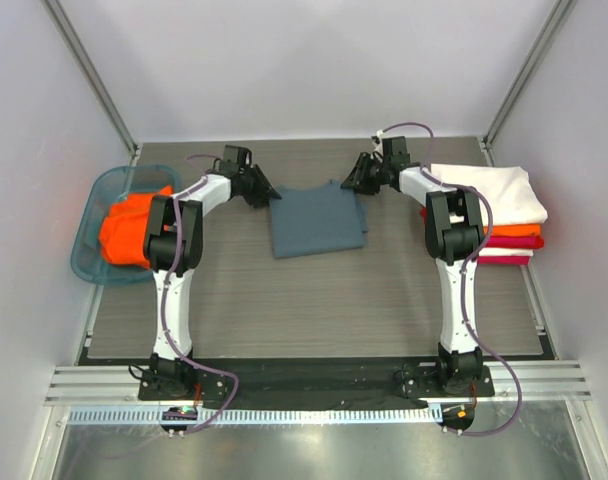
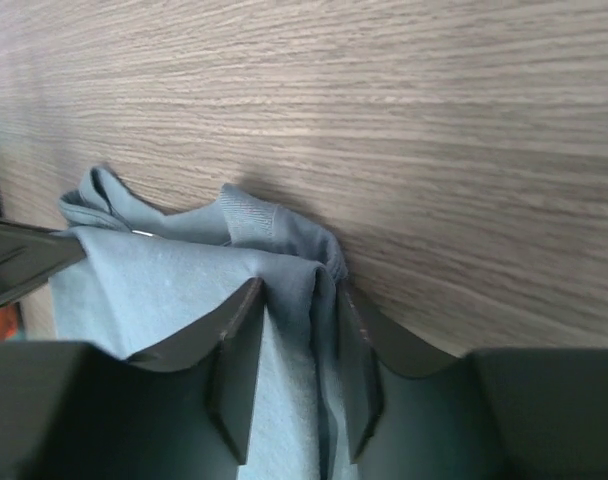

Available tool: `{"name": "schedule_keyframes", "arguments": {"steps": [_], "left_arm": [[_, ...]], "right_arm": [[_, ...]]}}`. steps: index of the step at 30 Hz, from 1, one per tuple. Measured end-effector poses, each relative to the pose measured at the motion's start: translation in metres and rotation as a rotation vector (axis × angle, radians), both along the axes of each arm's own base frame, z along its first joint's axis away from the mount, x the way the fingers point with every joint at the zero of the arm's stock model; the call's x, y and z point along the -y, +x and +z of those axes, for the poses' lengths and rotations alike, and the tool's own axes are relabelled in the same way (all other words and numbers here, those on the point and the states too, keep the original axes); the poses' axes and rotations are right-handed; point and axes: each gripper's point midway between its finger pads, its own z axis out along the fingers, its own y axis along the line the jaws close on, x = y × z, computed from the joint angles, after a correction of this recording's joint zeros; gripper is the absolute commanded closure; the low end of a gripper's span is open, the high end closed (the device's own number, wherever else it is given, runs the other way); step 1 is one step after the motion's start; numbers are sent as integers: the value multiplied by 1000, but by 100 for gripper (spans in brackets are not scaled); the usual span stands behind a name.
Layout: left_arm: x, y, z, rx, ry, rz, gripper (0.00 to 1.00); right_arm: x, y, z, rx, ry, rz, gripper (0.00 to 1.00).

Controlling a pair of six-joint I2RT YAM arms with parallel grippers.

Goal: Fold and stack the t-shirts
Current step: Neatly place the folded tshirt to the corner

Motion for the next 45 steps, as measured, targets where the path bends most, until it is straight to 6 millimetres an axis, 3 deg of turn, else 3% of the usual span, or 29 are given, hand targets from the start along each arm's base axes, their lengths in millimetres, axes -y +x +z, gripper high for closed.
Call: {"name": "schedule_keyframes", "arguments": {"steps": [5, 9, 16, 23, 28, 35, 39, 45], "left_arm": [[2, 7, -6, 9, -16, 17, 89], [2, 12, -7, 31, -25, 31, 100], [1, 13, -5, 66, -22, 35, 100], [-7, -8, 7, 78, 4, 29, 100], [-10, -23, 44, 135, -2, 17, 100], [-8, -35, 118, 281, -40, 3, 100], [0, -46, 164, 370, -68, -18, 100], [43, -75, 238, 510, -111, -92, 100]], "right_arm": [[-7, 3, -3, -25, 50, 4, 75], [-11, 3, -7, -45, 77, 1, 99], [-10, 2, -6, -59, 90, -16, 99], [-8, -18, 6, -90, 107, -33, 99], [-7, -32, 42, -63, 130, -32, 99], [-2, -52, 120, 47, 175, -27, 99], [13, -67, 164, 111, 202, -44, 99], [60, -84, 234, 213, 243, -130, 99]]}}
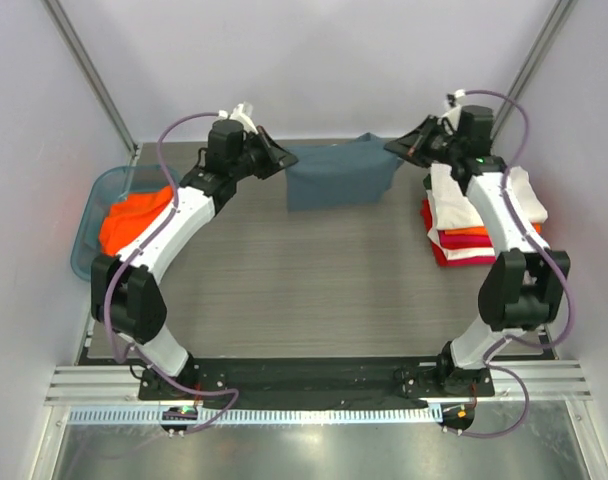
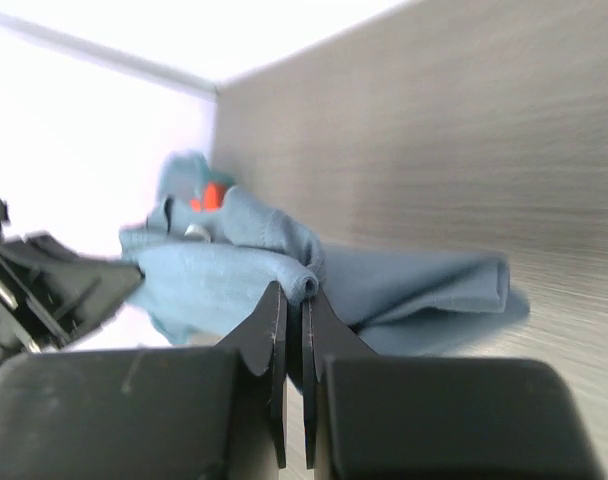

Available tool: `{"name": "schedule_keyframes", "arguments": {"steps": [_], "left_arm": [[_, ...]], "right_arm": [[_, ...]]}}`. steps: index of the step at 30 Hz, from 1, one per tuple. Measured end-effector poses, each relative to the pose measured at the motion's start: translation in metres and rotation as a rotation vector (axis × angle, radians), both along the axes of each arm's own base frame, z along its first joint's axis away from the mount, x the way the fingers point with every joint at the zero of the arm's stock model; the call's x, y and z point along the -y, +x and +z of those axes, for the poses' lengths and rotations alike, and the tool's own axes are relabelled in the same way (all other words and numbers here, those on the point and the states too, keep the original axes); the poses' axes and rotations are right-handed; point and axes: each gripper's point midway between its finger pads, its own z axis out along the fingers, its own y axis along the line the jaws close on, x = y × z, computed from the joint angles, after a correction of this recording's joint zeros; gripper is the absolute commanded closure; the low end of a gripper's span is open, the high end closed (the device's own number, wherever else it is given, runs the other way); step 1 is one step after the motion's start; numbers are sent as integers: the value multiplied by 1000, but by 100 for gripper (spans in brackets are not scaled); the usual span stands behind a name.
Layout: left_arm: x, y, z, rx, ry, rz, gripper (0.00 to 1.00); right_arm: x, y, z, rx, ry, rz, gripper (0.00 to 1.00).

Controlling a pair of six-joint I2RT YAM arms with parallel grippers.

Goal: Fold and stack the t-shirts
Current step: Neatly place the folded tshirt to the corner

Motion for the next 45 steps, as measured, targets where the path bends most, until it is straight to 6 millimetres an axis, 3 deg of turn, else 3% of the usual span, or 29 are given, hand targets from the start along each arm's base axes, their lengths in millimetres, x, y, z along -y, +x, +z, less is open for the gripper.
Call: {"name": "schedule_keyframes", "arguments": {"steps": [6, 10, 15, 19, 26, 31, 37, 45], "left_arm": [[68, -40, 69, 126, -65, -115, 100], [113, -74, 102, 186, -98, -182, 100], [172, -112, 139, 263, -142, -257, 100], [217, -121, 151, 308, -152, -287, 100], [286, -107, 118, 311, -123, -299, 100], [322, -99, 88, 308, -121, -297, 100], [349, -90, 77, 333, -168, -297, 100], [365, -76, 65, 373, -226, -270, 100]], "right_arm": [[78, -29, 70, 79, 56, -164, 99], [126, -57, 104, 124, 65, -291, 99], [174, -84, 128, 161, 27, -484, 99], [214, -91, 135, 156, -22, -656, 99], [280, -108, 138, 124, -163, -941, 99], [317, -118, 131, 80, -252, -1083, 99], [350, -117, 103, -17, -309, -1159, 99], [370, -100, 77, -95, -344, -1147, 99]]}}
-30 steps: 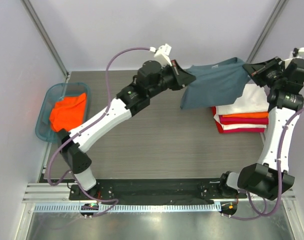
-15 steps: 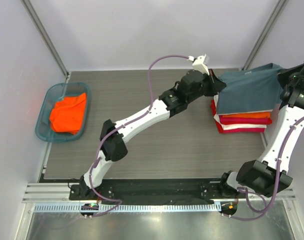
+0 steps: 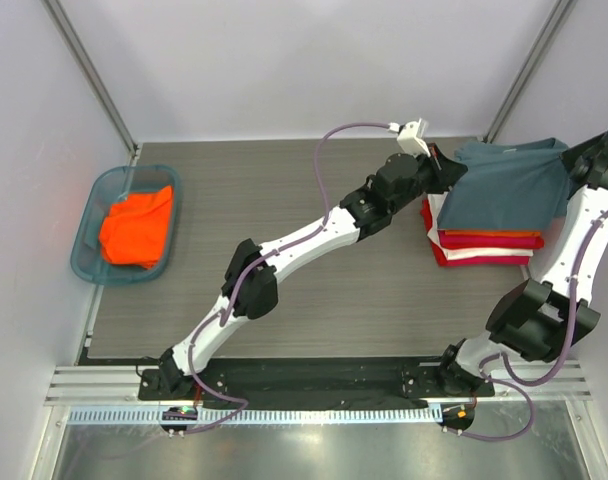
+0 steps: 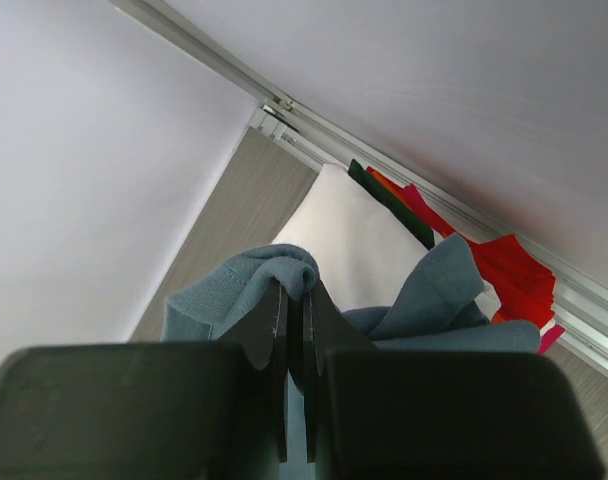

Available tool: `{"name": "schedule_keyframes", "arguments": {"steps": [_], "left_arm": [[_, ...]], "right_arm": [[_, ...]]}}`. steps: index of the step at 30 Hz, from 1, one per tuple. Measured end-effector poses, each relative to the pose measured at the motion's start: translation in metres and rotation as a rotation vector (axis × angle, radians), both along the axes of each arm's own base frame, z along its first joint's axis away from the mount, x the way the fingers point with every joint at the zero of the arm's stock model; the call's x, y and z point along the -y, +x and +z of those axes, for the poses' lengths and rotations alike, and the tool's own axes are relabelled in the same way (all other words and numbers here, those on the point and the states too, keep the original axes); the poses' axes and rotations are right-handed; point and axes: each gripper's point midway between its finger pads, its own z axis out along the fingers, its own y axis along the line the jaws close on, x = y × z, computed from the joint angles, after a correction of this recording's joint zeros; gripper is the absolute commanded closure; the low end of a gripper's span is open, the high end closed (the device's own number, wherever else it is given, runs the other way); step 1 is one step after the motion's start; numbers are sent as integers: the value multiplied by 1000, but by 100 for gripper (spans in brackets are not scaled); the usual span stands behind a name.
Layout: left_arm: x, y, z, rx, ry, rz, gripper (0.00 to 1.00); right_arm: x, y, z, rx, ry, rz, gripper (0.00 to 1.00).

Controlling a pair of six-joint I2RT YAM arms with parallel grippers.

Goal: Fold and stack the t-shirts
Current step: Neatly place the folded tshirt to the corner

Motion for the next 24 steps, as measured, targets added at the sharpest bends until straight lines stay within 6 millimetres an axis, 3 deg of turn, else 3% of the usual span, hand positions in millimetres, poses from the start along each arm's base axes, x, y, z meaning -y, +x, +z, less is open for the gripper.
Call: {"name": "schedule_keyframes", "arguments": {"steps": [15, 24], "left_arm": [[10, 32, -9, 119, -87, 114, 100], [1, 72, -53, 77, -111, 200, 100]], "right_arm": [[12, 51, -32, -14, 66, 96, 99], [3, 97, -61, -40, 100, 185, 99]]}}
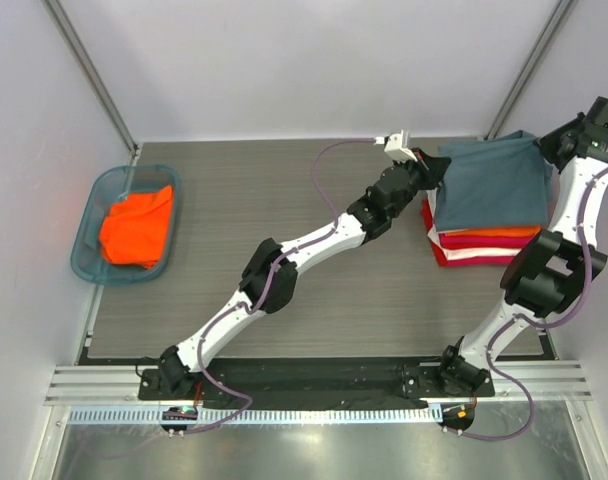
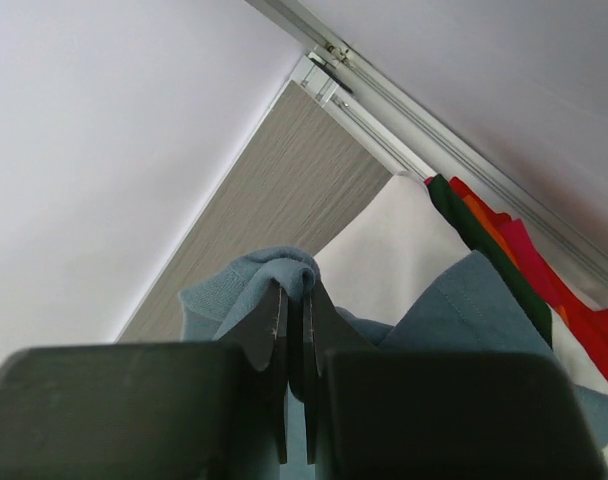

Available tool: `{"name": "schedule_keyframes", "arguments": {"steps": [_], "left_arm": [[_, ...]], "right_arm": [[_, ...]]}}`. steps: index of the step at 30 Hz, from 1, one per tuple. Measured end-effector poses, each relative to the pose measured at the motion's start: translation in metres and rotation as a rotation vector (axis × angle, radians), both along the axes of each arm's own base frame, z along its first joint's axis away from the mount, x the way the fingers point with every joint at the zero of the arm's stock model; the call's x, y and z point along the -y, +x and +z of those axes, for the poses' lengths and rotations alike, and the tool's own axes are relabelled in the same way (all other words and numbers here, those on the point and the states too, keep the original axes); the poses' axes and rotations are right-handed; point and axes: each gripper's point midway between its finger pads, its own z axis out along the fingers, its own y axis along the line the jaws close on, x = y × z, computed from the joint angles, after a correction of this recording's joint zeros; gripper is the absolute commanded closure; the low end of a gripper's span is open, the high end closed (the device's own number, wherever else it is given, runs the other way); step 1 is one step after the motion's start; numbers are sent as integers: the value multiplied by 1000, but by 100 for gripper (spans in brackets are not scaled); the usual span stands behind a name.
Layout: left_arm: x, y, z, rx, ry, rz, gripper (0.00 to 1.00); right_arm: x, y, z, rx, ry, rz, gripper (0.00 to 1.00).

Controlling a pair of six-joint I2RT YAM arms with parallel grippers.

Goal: Fold and stack the t-shirts
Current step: Neatly place the folded tshirt to the corner

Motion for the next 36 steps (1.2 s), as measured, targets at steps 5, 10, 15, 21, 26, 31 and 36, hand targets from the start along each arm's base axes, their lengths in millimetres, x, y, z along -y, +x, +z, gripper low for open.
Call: {"name": "schedule_keyframes", "arguments": {"steps": [5, 10, 15, 21, 26, 31, 36], "left_arm": [[-9, 25, -28, -28, -22, 32, 93], [-15, 41, -47, -48, -36, 76, 36], [-30, 60, -47, -46, -58, 123, 25], [-52, 65, -53, -65, -2, 145, 27], [-75, 52, -36, -73, 74, 153, 28], [-105, 21, 22, -48, 72, 135, 30], [-135, -10, 52, -39, 63, 122, 33]], "right_arm": [[-4, 14, -18, -29, 8, 21, 99], [5, 21, -34, -60, -17, 3, 86], [17, 22, -38, -79, -57, -34, 27], [14, 24, -31, -85, -57, -27, 27], [7, 26, -16, -73, -90, -2, 38], [-9, 12, -2, -23, -57, 22, 60], [-38, -11, 3, 104, 67, 24, 82]]}}
